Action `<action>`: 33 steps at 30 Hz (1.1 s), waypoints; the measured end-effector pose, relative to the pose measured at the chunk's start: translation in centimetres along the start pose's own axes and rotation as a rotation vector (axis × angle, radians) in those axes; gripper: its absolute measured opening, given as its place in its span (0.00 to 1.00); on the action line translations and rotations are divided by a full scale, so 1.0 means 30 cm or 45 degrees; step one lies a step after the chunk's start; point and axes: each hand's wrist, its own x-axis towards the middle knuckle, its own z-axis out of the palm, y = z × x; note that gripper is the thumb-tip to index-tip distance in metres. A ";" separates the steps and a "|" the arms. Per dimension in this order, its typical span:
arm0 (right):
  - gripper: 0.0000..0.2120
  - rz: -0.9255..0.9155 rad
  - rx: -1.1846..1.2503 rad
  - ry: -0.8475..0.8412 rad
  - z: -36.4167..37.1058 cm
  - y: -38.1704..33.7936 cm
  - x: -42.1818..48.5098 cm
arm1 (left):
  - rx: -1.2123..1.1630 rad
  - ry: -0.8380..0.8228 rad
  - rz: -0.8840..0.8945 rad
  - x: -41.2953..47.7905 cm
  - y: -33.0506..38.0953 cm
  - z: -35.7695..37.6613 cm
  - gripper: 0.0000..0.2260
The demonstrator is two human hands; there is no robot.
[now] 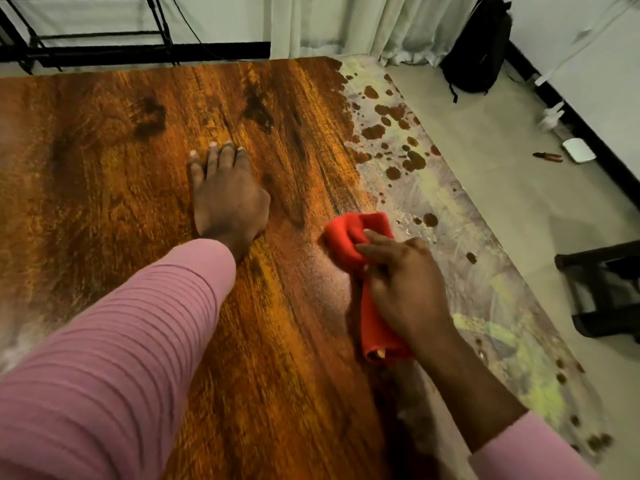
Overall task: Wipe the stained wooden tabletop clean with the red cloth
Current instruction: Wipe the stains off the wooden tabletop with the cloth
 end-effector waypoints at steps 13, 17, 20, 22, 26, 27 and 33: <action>0.20 -0.198 0.055 -0.214 -0.031 -0.077 -0.192 | -0.281 -0.036 -0.108 -0.672 0.117 -0.069 0.27; 0.18 -0.338 0.098 -0.261 -0.079 0.002 -0.256 | -0.099 -0.184 -0.024 -0.745 0.129 -0.064 0.29; 0.19 0.130 -0.012 -0.038 -0.077 0.027 -0.232 | -0.030 -0.238 -0.018 -0.732 0.138 -0.061 0.31; 0.19 0.278 -0.003 0.038 -0.053 -0.021 -0.265 | -0.012 -0.250 -0.025 -0.738 0.141 -0.059 0.32; 0.18 -0.141 0.085 -0.161 -0.052 -0.080 -0.422 | -0.053 -0.253 0.017 -0.739 0.143 -0.071 0.34; 0.18 -0.244 0.085 -0.218 -0.069 -0.061 -0.450 | -0.062 -0.257 0.023 -0.740 0.143 -0.073 0.35; 0.19 0.270 -0.062 -0.055 -0.130 0.086 -0.412 | -0.032 -0.231 0.025 -0.745 0.142 -0.068 0.33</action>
